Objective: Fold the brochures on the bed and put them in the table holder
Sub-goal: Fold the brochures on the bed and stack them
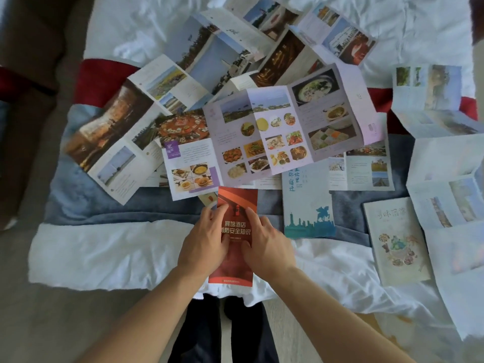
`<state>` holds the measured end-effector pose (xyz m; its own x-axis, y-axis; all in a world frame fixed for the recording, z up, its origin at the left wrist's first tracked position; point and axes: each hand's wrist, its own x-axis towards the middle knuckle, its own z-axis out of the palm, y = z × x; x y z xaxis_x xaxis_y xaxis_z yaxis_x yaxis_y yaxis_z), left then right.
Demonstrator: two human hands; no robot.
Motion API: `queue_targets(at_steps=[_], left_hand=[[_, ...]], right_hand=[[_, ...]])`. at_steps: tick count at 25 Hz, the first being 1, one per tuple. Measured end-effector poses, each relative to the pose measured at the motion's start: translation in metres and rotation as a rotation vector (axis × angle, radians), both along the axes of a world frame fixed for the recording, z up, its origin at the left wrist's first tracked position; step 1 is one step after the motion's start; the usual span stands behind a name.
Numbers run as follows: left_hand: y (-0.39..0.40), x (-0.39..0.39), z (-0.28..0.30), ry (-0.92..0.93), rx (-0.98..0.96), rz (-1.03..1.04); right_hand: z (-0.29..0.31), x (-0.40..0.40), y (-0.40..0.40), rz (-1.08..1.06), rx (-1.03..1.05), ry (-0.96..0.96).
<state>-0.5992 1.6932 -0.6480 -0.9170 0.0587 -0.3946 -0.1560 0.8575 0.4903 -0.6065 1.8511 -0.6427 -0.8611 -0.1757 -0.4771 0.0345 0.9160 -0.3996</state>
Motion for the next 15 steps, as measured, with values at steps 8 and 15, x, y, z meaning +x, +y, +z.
queue_targets(at_steps=[8,15], left_hand=[[-0.099,-0.011,0.037,0.101,-0.009,0.162],[-0.232,0.005,0.023,0.056,-0.022,0.192]], right_hand=[[0.029,-0.030,-0.104,0.160,-0.001,0.072],[0.013,-0.023,-0.242,0.238,0.026,0.045]])
